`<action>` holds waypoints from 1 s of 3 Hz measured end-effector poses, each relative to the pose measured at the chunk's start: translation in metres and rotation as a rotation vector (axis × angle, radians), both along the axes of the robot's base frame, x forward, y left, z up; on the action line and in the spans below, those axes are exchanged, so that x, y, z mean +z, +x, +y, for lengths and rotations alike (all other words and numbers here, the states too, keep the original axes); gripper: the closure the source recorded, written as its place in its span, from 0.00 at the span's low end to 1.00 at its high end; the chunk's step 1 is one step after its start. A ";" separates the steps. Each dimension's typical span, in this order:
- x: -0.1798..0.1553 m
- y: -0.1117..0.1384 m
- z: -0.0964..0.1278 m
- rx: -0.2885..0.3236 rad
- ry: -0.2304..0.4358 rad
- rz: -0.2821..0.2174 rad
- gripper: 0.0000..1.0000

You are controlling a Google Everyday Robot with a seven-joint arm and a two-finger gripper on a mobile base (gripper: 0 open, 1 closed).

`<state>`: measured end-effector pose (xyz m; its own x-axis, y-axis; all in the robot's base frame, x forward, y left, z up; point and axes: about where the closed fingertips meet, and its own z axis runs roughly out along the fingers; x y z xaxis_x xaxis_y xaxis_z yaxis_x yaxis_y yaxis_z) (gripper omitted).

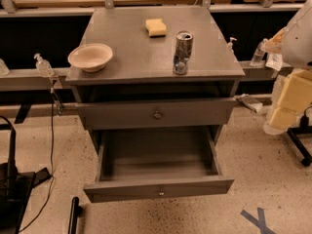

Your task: Close middle drawer

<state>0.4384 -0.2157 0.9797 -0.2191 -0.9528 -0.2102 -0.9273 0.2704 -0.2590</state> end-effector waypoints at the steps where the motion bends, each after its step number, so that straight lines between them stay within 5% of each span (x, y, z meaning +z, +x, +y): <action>1: 0.000 0.000 0.000 0.000 0.000 0.000 0.00; 3: -0.017 0.006 0.012 0.099 0.161 -0.011 0.00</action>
Offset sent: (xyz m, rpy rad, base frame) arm 0.0214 -0.0155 -0.0049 0.1320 0.0262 0.0557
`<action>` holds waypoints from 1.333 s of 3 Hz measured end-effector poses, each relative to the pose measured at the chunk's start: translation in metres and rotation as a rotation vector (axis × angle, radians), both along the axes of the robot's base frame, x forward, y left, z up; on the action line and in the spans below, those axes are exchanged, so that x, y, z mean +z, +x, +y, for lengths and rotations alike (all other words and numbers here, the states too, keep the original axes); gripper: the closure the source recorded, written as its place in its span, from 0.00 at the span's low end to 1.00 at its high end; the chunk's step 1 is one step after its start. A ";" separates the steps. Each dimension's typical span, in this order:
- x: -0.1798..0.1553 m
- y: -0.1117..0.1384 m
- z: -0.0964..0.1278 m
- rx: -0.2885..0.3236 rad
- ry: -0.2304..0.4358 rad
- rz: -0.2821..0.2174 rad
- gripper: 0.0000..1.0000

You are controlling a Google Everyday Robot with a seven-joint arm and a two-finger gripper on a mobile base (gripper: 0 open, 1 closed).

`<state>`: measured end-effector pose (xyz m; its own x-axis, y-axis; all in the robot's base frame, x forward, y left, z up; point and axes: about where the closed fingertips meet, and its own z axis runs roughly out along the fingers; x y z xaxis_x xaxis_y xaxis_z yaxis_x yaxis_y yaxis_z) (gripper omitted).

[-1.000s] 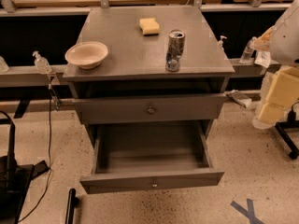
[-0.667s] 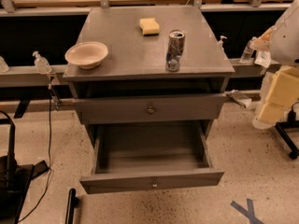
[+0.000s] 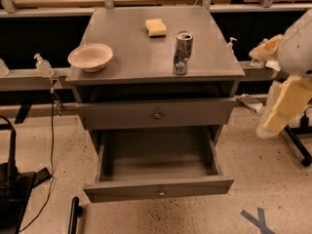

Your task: Close middle drawer

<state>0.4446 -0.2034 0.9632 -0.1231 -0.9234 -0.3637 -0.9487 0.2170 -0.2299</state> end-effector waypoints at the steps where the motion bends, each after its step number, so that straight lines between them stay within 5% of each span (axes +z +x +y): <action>1: -0.085 -0.018 0.044 0.069 0.252 0.014 0.00; 2: -0.138 -0.017 0.068 0.029 0.360 0.005 0.00; 3: -0.138 -0.002 0.068 -0.007 0.362 -0.053 0.00; 4: -0.177 -0.009 0.065 0.010 0.375 0.006 0.00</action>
Offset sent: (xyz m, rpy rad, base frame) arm 0.0135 0.0874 -0.1962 0.4995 -0.0975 -0.0753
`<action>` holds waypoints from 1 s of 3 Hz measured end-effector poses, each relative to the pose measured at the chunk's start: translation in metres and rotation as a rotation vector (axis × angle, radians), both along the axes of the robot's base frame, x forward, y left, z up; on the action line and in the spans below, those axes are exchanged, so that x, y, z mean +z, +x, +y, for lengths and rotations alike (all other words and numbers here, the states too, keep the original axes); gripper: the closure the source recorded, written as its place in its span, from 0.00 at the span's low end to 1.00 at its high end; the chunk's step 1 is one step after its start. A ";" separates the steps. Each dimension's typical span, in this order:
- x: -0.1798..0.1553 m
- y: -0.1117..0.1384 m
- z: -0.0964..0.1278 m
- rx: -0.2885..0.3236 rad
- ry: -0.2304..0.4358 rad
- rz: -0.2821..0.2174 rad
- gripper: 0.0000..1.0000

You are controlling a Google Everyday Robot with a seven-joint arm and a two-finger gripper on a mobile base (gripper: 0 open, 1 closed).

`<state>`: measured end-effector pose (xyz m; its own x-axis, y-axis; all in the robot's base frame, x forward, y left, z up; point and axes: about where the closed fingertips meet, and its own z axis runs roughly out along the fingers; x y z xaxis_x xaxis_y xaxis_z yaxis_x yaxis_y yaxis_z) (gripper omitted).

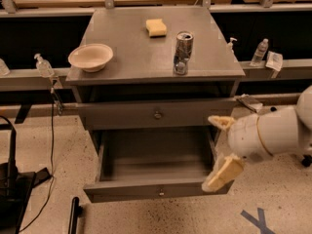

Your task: Close middle drawer

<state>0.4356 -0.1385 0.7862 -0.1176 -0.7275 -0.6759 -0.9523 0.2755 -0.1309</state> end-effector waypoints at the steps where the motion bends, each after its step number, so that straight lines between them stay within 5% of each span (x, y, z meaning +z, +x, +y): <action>1: -0.077 -0.018 -0.004 -0.028 0.153 0.037 0.00; 2: -0.152 -0.048 -0.024 -0.091 0.296 0.019 0.00; 3: -0.195 -0.064 -0.031 -0.092 0.368 0.008 0.00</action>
Offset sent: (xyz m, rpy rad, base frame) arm -0.0988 -0.0653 -0.2732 0.4930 -0.0265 -0.1595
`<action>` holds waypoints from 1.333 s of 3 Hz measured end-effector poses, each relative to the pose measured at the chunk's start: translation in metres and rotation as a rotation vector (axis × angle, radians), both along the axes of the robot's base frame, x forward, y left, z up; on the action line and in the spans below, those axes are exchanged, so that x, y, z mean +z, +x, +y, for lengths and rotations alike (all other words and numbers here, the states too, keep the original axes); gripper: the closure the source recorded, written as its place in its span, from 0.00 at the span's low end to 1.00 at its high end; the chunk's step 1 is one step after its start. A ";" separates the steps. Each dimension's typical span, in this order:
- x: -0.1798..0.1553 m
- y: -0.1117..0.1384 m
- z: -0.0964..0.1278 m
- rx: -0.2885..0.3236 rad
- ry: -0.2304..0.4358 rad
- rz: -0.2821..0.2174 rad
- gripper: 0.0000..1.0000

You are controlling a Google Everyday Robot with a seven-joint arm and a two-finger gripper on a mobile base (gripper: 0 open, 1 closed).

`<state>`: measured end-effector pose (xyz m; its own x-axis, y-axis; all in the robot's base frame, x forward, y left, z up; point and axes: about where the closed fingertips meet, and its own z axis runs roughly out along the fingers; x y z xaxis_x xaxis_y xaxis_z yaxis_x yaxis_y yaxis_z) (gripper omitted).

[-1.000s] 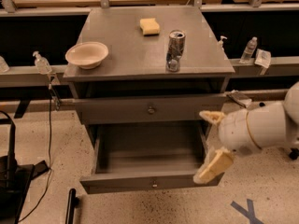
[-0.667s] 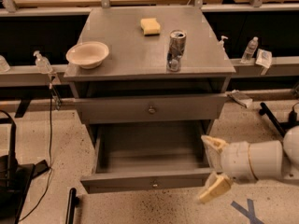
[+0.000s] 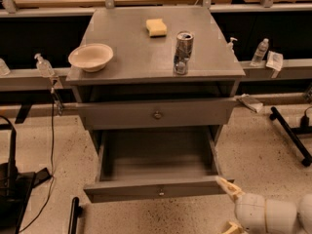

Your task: Close middle drawer

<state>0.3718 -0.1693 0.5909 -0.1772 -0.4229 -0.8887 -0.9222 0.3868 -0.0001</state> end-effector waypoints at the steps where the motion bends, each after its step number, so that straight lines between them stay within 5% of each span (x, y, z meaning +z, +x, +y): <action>1: -0.002 0.001 0.004 0.014 0.007 0.006 0.00; 3: -0.036 0.013 0.020 0.111 0.051 0.020 0.00; 4: -0.117 0.013 0.052 0.212 0.141 0.110 0.22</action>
Offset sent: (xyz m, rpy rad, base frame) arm 0.0026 0.0070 -0.0106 0.0320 0.0289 0.0536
